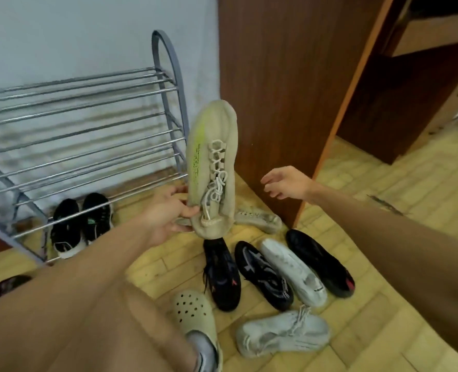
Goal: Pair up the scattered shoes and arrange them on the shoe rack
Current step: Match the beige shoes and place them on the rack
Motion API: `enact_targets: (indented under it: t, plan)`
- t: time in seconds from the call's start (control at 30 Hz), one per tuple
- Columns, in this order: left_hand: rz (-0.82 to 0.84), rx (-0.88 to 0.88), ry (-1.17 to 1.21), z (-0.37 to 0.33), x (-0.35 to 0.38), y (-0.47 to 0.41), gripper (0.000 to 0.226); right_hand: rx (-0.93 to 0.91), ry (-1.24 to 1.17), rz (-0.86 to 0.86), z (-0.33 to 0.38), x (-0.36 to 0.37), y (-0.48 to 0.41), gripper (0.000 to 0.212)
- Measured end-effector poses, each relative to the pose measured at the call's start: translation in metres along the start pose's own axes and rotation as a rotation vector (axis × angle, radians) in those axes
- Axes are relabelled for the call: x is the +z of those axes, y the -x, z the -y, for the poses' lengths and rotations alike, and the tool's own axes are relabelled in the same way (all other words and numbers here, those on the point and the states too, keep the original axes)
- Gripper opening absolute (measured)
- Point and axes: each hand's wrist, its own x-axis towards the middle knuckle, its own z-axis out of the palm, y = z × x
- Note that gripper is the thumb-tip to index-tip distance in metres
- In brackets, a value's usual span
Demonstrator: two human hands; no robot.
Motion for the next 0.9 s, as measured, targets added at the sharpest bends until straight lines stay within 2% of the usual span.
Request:
enact_targets:
  t: [0.13,0.3,0.5,0.57,0.7,0.8,0.9]
  plan:
    - [0.019,-0.083,-0.087,0.011,0.031,-0.031,0.046,0.127,0.074,0.008,-0.056,-0.002,-0.004,0.032]
    - [0.013,-0.211,-0.123,0.029,0.049,-0.084,0.046,0.258,0.341,0.119,-0.108,0.02,-0.036,0.046]
    - [-0.008,-0.426,-0.109,0.057,0.049,-0.165,0.022,0.333,0.498,0.239,-0.147,0.06,-0.107,0.053]
    - [-0.01,-0.482,-0.076,0.066,0.05,-0.196,0.021,0.337,0.513,0.247,-0.155,0.073,-0.137,0.049]
    - [0.05,-0.498,-0.092,0.085,0.047,-0.246,0.026,0.341,0.537,0.216,-0.167,0.095,-0.201,0.044]
    - [0.067,-0.442,-0.187,0.104,0.033,-0.274,0.036,0.342,0.537,0.186,-0.192,0.11,-0.249,0.052]
    - [0.057,-0.419,-0.209,0.111,0.016,-0.287,0.033,0.384,0.552,0.185,-0.209,0.123,-0.277,0.061]
